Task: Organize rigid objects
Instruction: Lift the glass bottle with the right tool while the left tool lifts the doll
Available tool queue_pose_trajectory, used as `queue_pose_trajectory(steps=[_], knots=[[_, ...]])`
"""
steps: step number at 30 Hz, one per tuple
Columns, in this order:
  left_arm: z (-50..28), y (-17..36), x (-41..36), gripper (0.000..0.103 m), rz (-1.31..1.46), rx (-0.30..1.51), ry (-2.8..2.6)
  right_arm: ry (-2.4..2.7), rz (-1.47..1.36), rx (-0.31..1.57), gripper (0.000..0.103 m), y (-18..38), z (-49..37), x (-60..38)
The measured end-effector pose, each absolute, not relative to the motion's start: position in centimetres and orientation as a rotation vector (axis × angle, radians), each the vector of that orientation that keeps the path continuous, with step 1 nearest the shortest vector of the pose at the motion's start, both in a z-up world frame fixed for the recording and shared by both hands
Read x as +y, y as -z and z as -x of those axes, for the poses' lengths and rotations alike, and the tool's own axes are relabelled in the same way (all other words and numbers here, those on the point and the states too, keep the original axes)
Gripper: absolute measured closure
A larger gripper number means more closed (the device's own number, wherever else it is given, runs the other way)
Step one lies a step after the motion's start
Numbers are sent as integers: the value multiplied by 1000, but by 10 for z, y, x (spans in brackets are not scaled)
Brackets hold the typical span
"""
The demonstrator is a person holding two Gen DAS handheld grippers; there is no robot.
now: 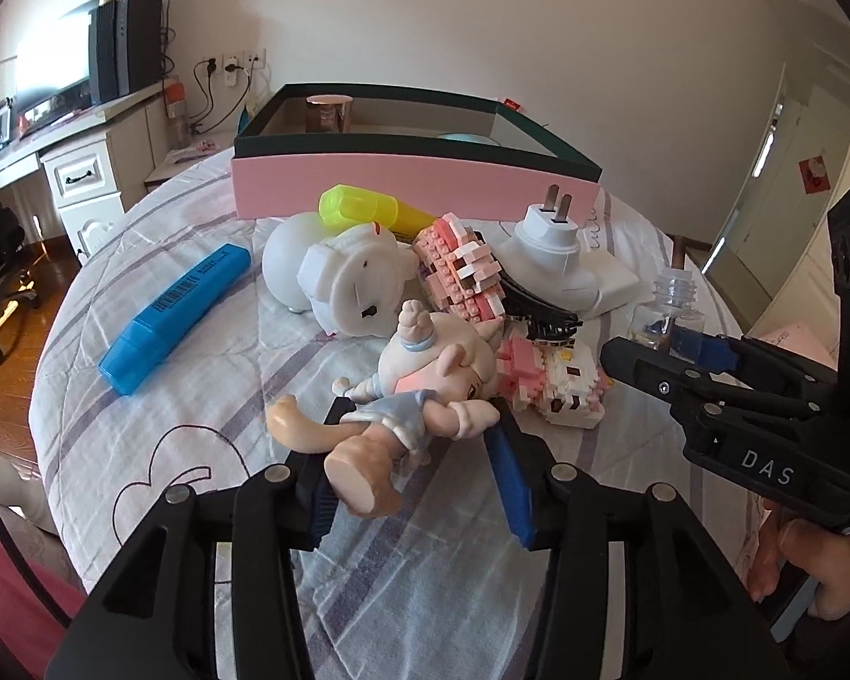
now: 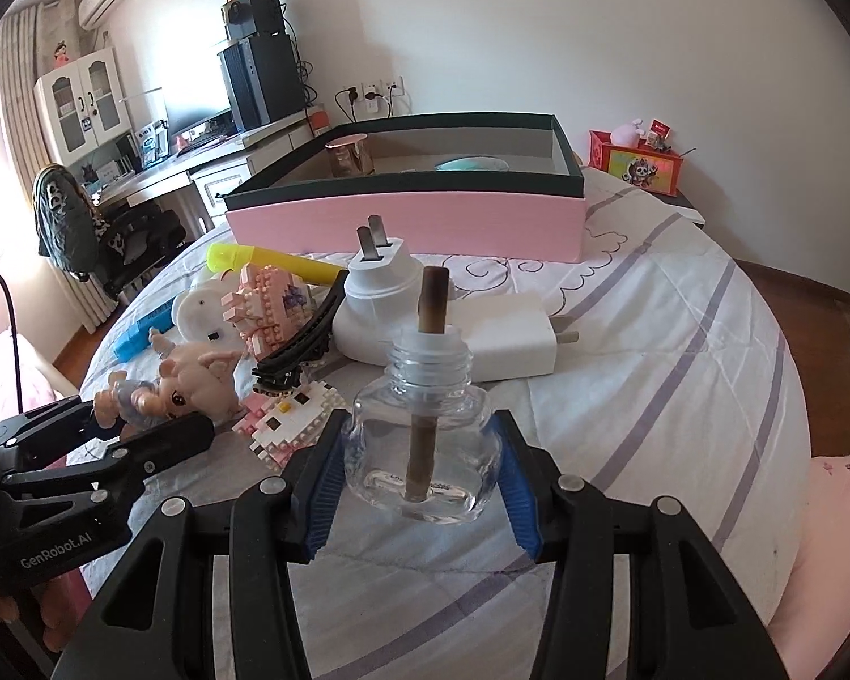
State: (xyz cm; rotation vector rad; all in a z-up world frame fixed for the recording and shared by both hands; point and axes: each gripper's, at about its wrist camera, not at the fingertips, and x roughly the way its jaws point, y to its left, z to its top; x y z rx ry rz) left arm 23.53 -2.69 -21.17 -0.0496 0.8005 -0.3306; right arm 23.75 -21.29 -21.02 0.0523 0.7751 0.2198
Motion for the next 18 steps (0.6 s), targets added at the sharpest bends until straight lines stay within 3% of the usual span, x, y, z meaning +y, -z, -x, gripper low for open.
queue_pose_trajectory(steps=[1, 2, 4, 9, 18], knots=[[-236, 212, -28, 58, 49, 800, 332, -219, -53, 773, 53, 210, -237, -213], [-236, 212, -29, 69, 41, 799, 329, -220, -55, 773, 53, 210, -237, -213], [-234, 211, -30, 74, 34, 796, 329, -219, -57, 773, 53, 210, -238, -214], [-224, 204, -35, 80, -5, 762, 307, -220, -54, 769, 52, 208, -236, -214], [-206, 181, -31, 80, -45, 683, 270, -227, -45, 717, 53, 191, -224, -209]])
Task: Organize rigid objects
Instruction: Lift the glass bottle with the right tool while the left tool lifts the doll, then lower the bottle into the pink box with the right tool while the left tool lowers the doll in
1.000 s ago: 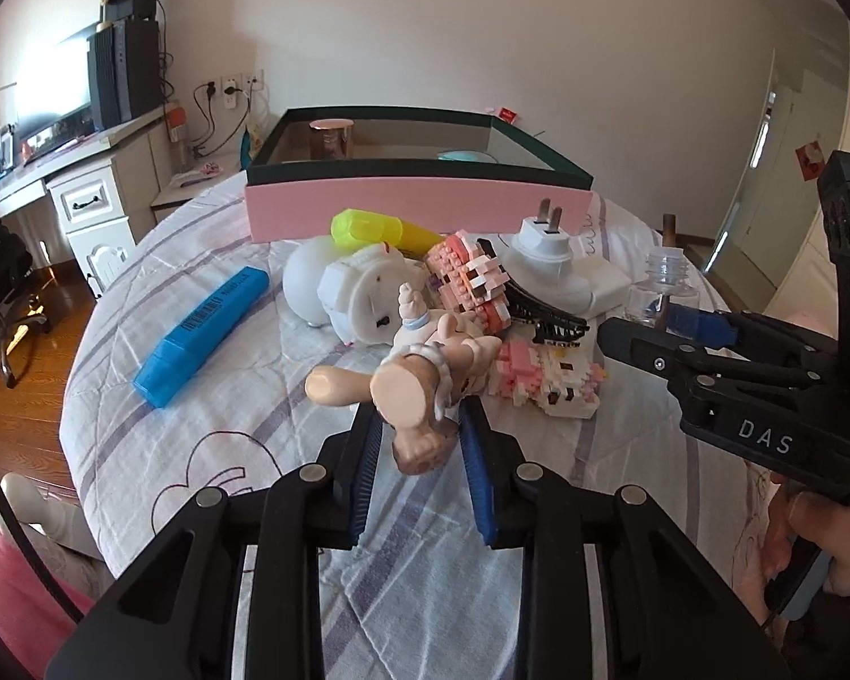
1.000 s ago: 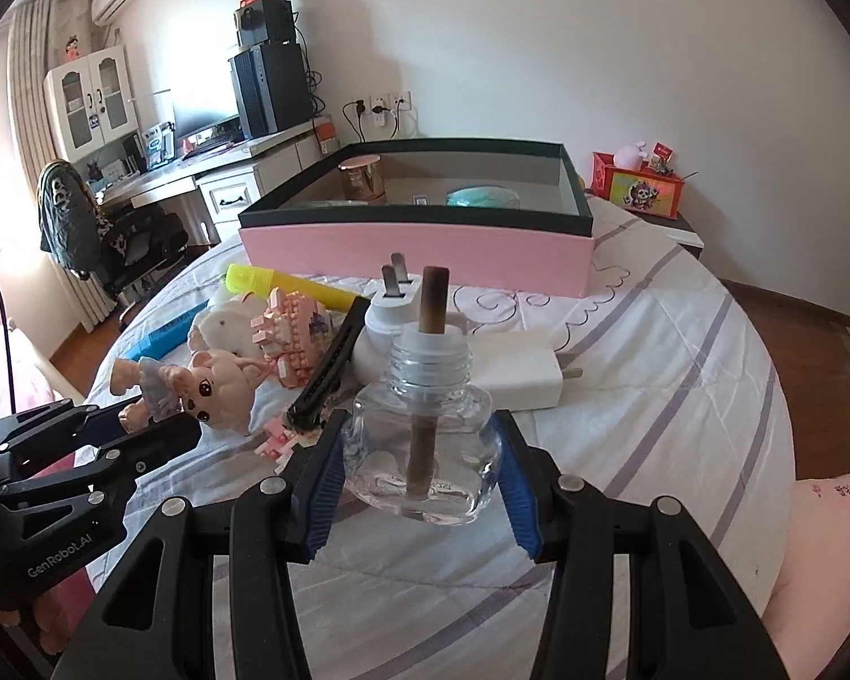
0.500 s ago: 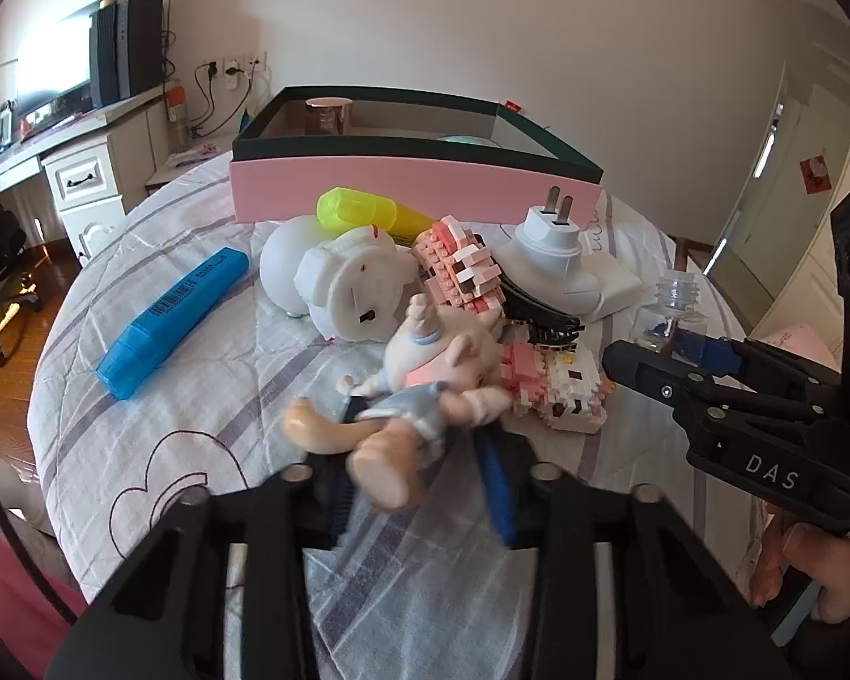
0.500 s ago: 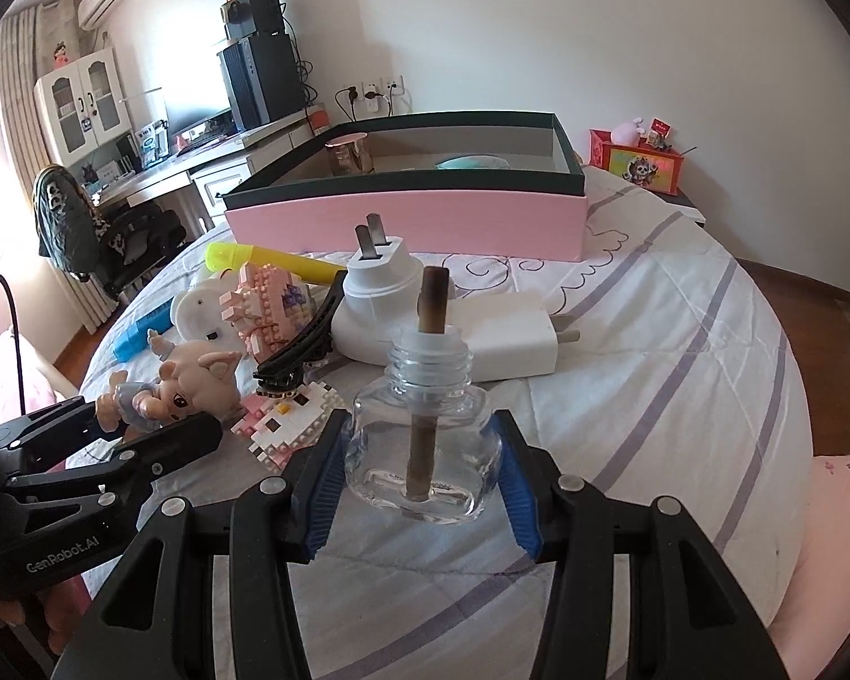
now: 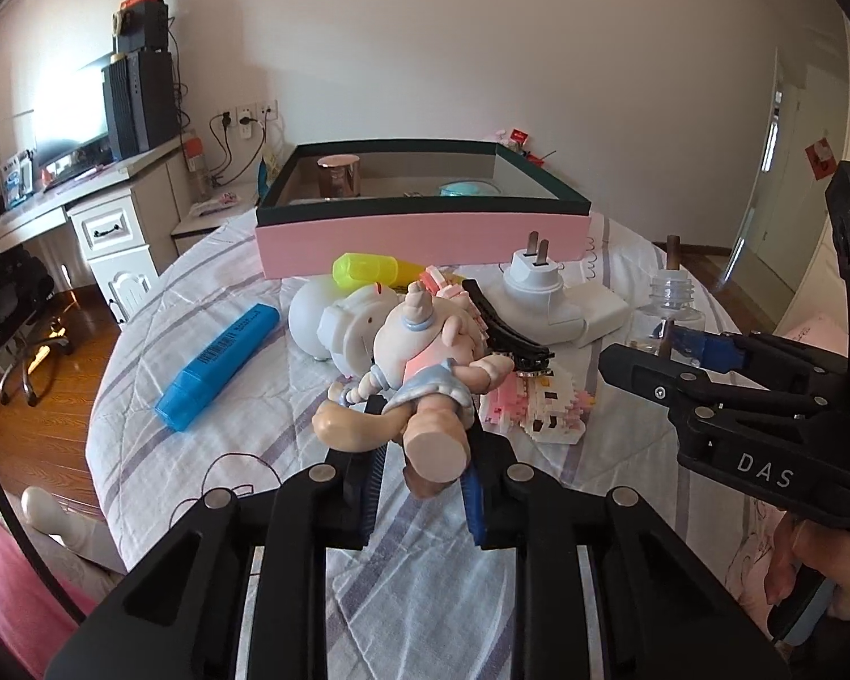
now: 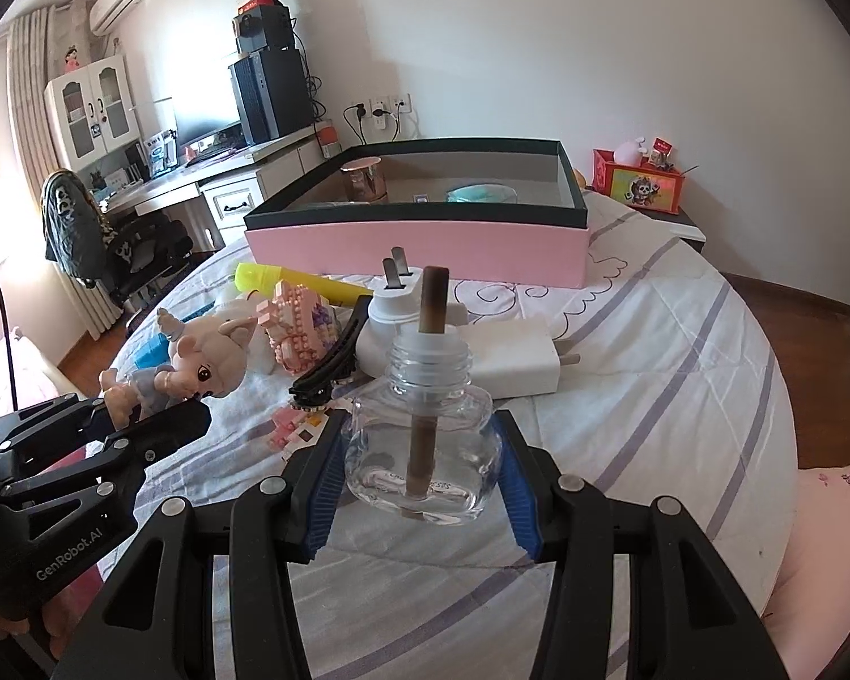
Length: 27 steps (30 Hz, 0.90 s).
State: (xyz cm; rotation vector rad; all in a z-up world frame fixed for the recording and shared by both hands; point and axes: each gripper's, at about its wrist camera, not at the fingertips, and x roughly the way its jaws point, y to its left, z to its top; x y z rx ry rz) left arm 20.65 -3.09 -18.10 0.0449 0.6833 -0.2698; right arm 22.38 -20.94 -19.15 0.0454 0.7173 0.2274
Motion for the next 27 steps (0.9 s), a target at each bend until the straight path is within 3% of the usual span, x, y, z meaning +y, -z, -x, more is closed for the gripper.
queue_pose_trajectory(steps=[16, 27], knots=[[-213, 133, -33, 80, -52, 551, 236, -239, -7, 608, 52, 146, -230, -203], [-308, 98, -44, 80, -58, 519, 271, -241, 43, 558, 52, 115, -304, -205]])
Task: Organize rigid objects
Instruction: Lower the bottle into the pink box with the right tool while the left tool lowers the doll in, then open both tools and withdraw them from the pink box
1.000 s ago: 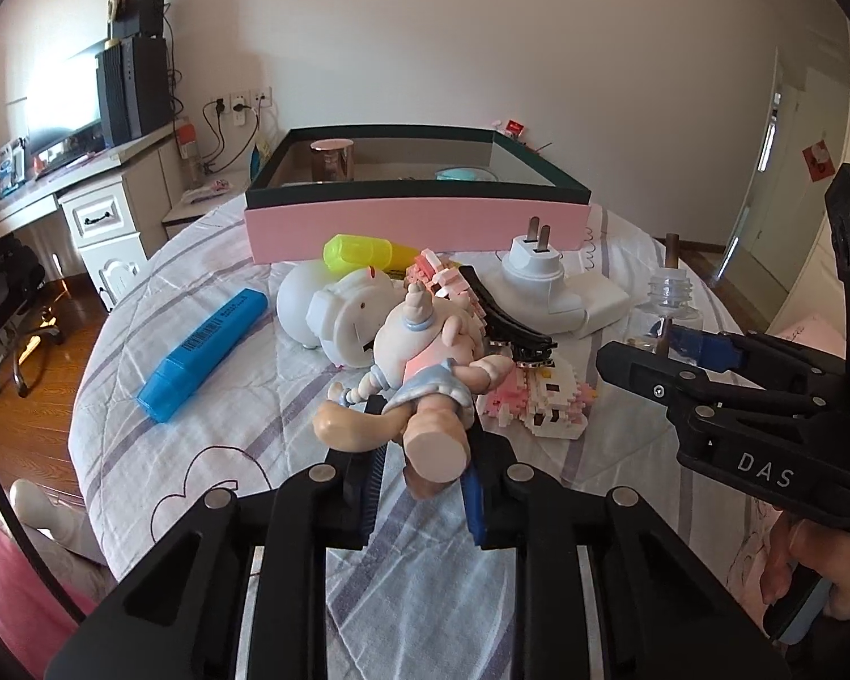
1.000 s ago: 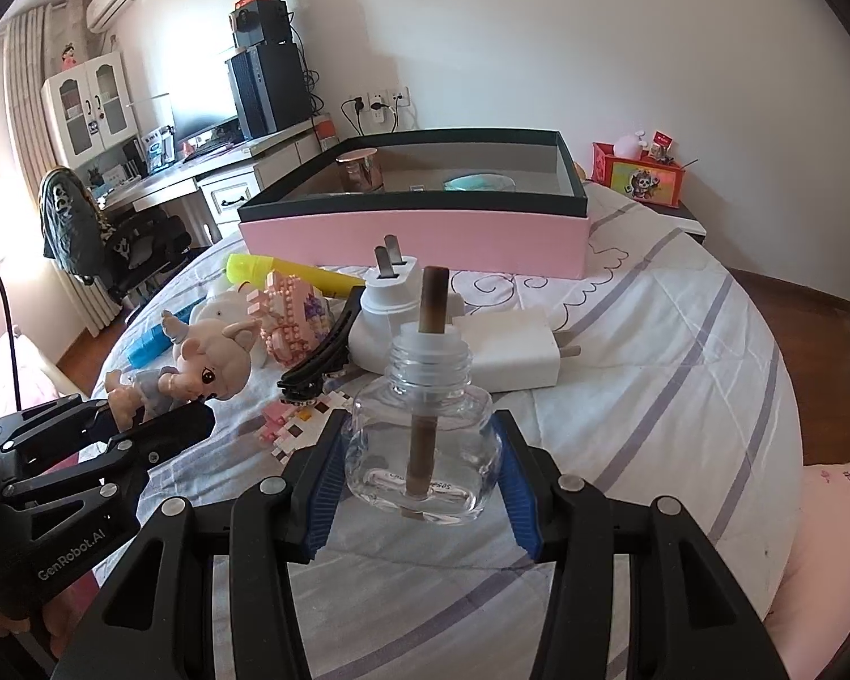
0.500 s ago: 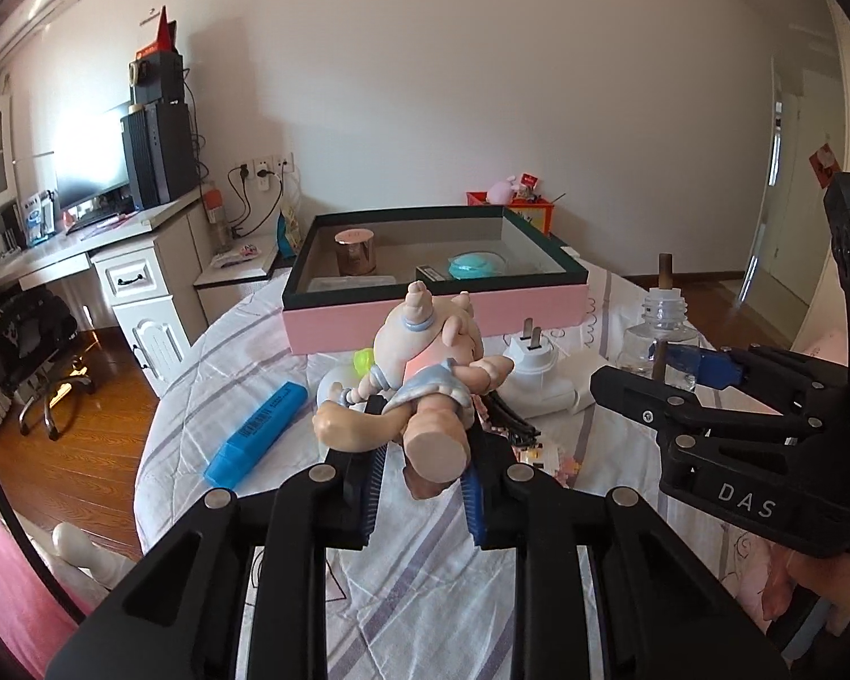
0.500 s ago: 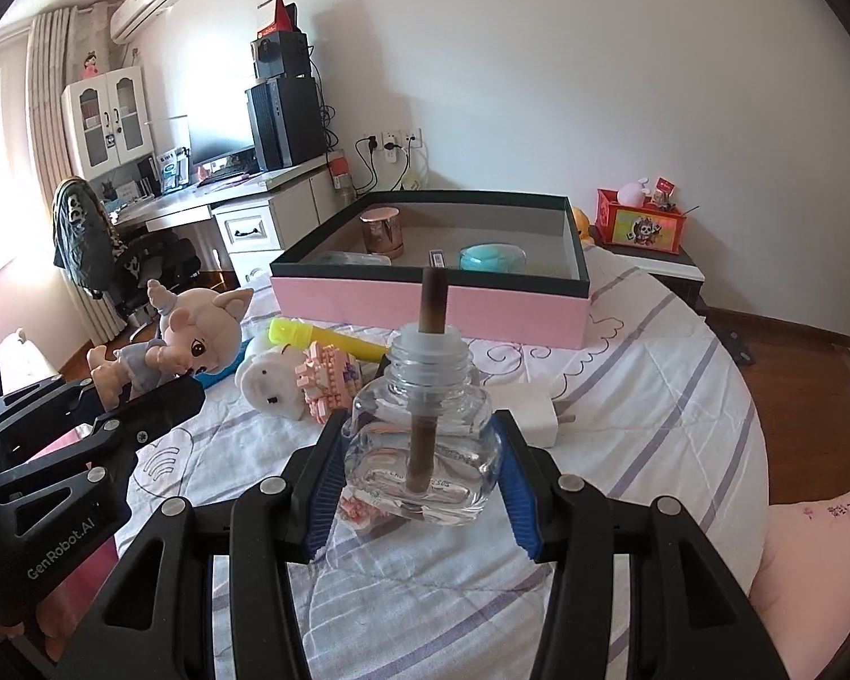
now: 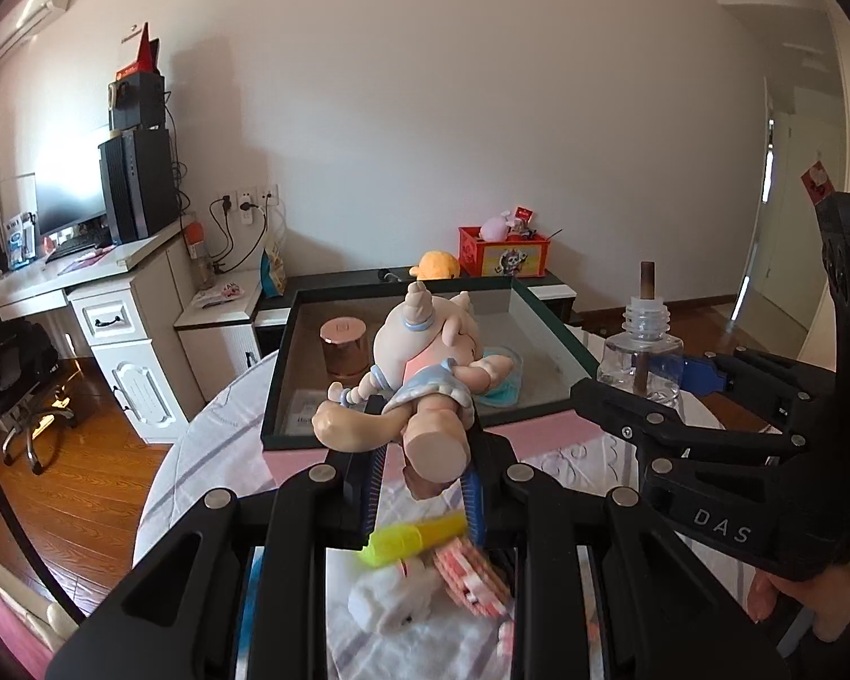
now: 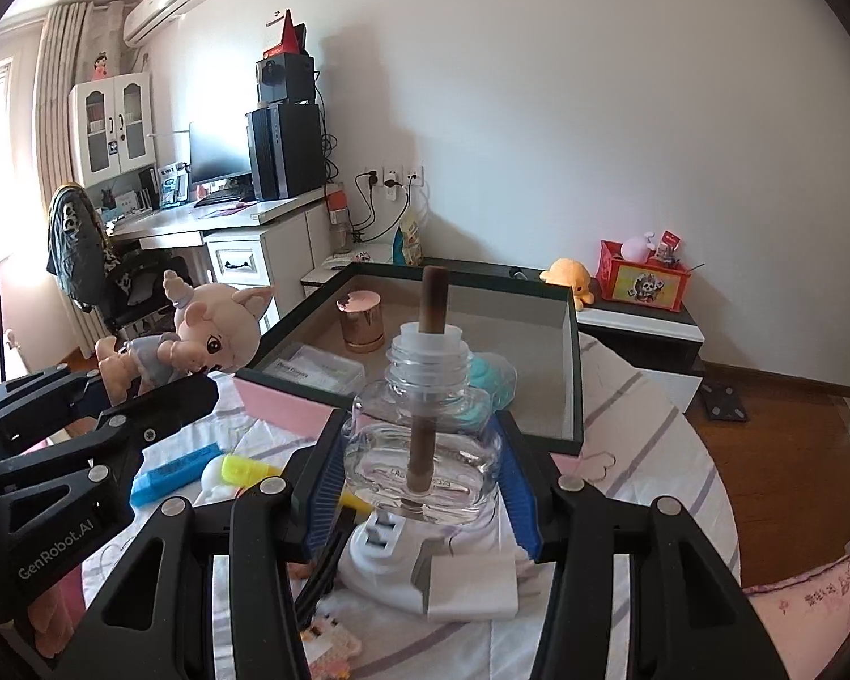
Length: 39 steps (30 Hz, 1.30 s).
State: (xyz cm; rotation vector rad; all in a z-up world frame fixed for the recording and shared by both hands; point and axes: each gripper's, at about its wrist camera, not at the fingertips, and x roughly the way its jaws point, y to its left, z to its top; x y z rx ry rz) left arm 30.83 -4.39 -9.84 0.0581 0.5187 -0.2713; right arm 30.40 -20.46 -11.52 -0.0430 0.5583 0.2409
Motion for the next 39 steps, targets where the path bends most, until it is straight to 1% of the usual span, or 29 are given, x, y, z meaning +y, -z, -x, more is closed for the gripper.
queue_pose_trajectory(steps=[5, 11, 15, 18, 21, 22, 23, 25, 27, 28, 29, 30, 32, 33, 35, 37, 39], knots=[[-373, 106, -57, 80, -52, 593, 304, -225, 69, 594, 52, 120, -360, -206], [-426, 133, -66, 80, -72, 681, 282, -173, 94, 670, 52, 143, -412, -219], [-447, 155, -69, 79, -70, 749, 275, -157, 93, 727, 52, 162, -431, -226], [-453, 159, -69, 79, -56, 785, 285, -157, 96, 760, 52, 174, -436, -225], [-449, 158, -70, 74, -62, 775, 267, -160, 93, 786, 52, 182, -437, -225], [-446, 156, -70, 69, -67, 771, 257, -161, 85, 785, 52, 182, -436, -226], [-443, 155, -70, 61, -73, 761, 249, -159, 77, 781, 52, 181, -434, -228], [-435, 151, -65, 54, -71, 743, 232, -155, 68, 786, 51, 178, -431, -230], [-422, 142, -56, 49, -45, 712, 229, -157, 51, 770, 45, 171, -421, -234], [-413, 136, -51, 38, -33, 696, 226, -156, 45, 760, 43, 168, -417, -234], [-402, 130, -48, 28, -31, 671, 222, -149, 38, 750, 36, 163, -411, -235], [-391, 124, -44, 25, -31, 641, 213, -143, 29, 731, 32, 156, -402, -236], [-366, 111, -39, 22, -36, 588, 185, -135, 11, 683, 23, 141, -382, -236], [-351, 104, -35, 20, -31, 559, 169, -130, 1, 660, 22, 133, -370, -237], [-323, 90, -28, 7, -14, 493, 150, -140, -22, 610, 22, 118, -345, -235], [-290, 77, -24, 2, -6, 421, 113, -152, -43, 556, 20, 103, -314, -233], [-259, 67, -21, 0, -16, 362, 103, -157, -62, 501, 18, 89, -282, -228]])
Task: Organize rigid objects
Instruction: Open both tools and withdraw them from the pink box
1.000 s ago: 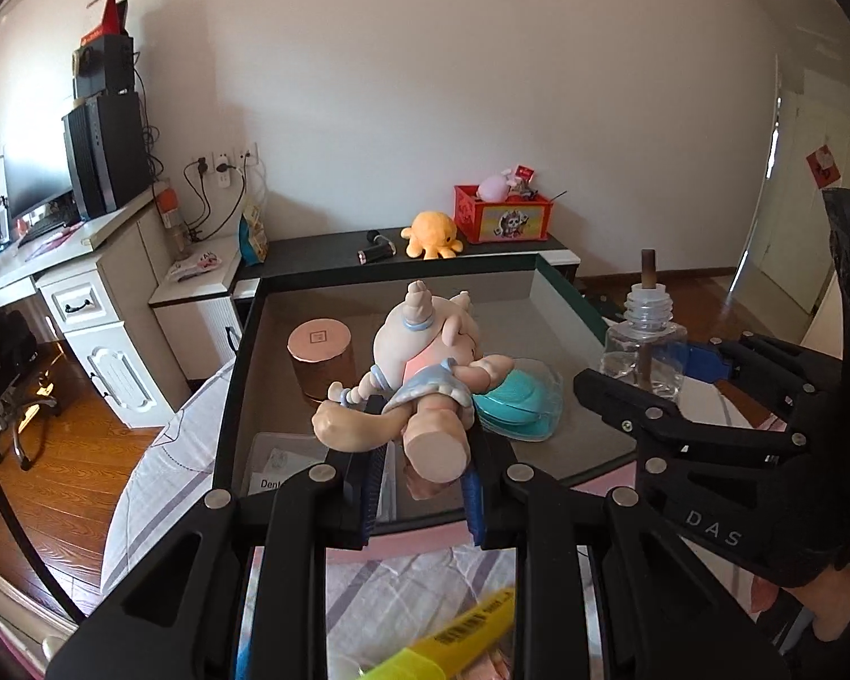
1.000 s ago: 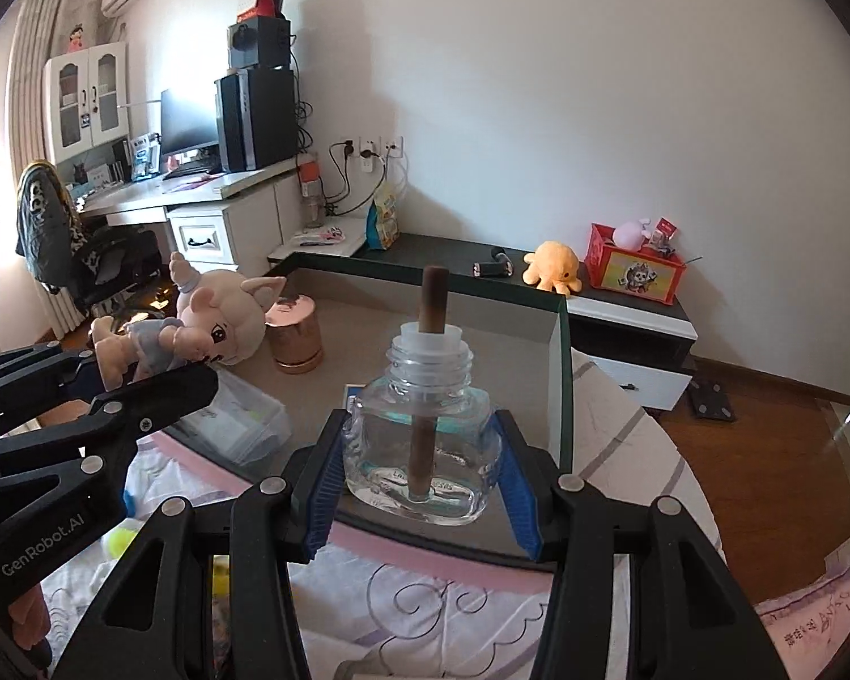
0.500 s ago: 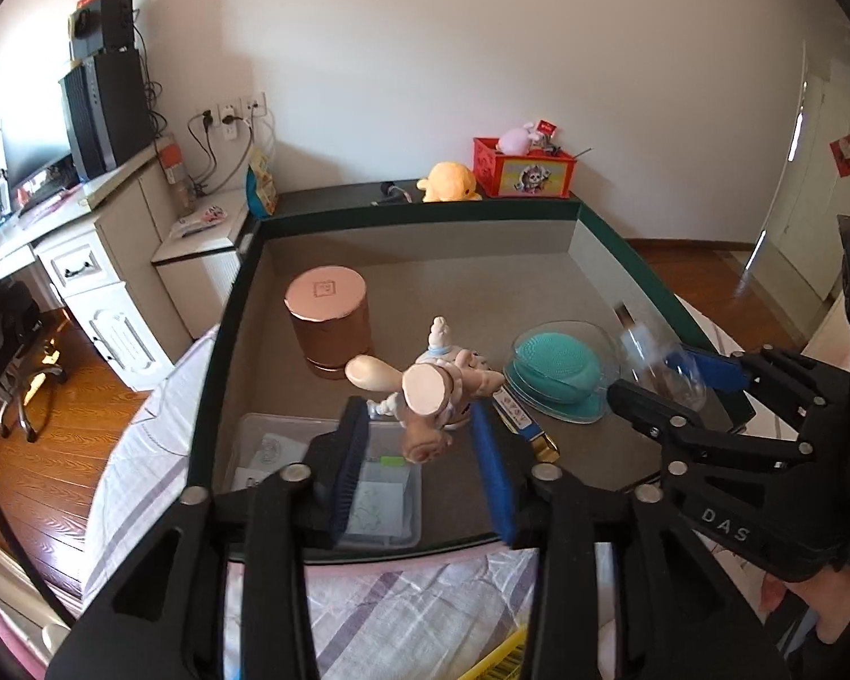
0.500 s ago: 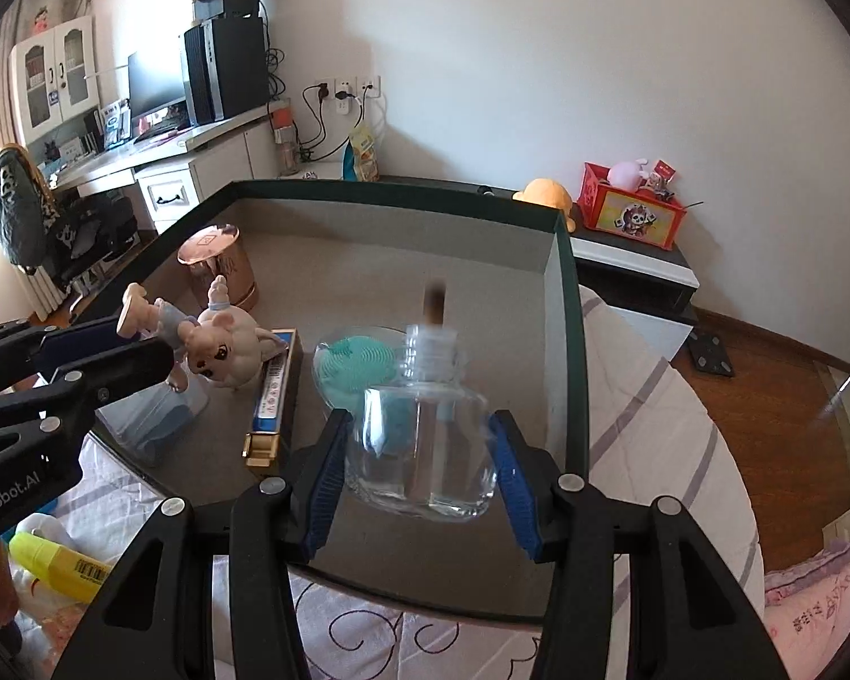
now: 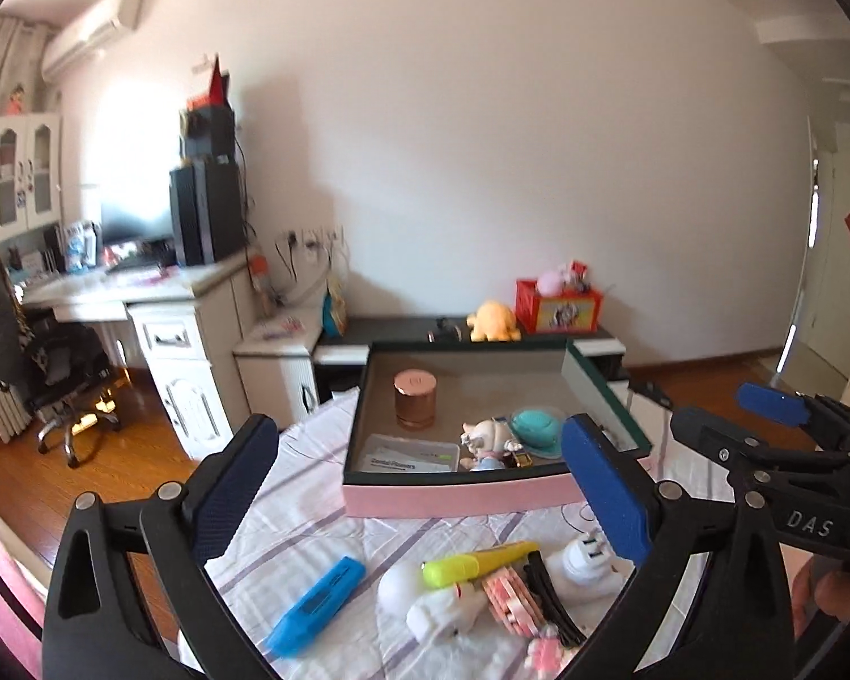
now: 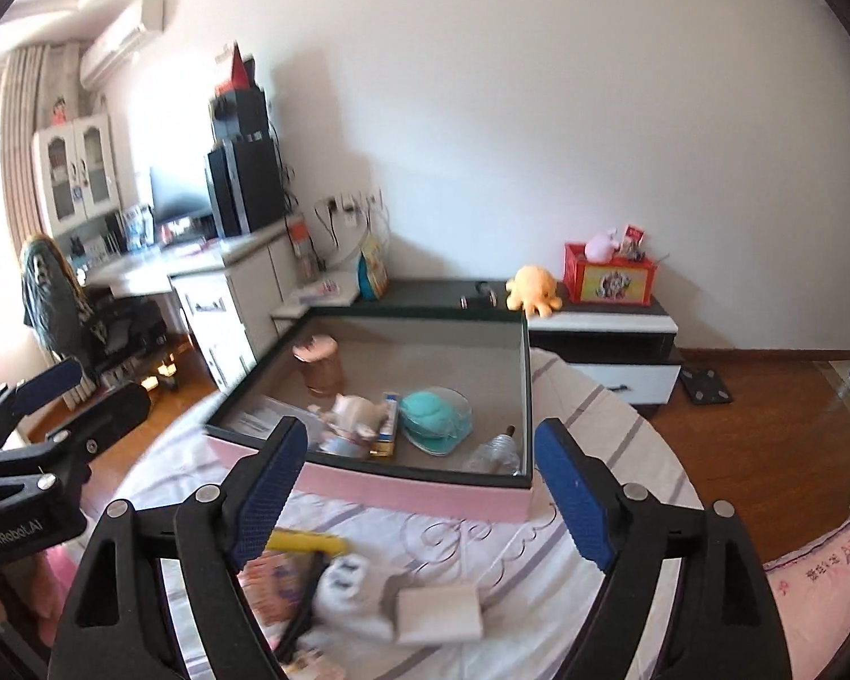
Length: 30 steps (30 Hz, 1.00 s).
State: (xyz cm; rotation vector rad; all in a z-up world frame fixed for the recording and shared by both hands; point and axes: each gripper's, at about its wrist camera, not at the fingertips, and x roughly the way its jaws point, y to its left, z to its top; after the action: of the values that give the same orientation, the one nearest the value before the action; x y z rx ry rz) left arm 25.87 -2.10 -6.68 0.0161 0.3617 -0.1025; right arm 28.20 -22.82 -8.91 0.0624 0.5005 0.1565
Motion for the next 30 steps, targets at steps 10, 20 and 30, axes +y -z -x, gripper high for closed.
queue_pose_trajectory(steps=[10, 20, 30], knots=[[-144, 36, -7, 0, -25, 217, 57, -143, -50, 323, 7, 47, -153, -203], [-85, 15, 6, 0, -10, 152, 56, -108, -3, 210, 0, 23, -85, -192], [-65, 11, 1, 0, -20, 131, 52, -114, 9, 173, 0, 17, -57, -186]])
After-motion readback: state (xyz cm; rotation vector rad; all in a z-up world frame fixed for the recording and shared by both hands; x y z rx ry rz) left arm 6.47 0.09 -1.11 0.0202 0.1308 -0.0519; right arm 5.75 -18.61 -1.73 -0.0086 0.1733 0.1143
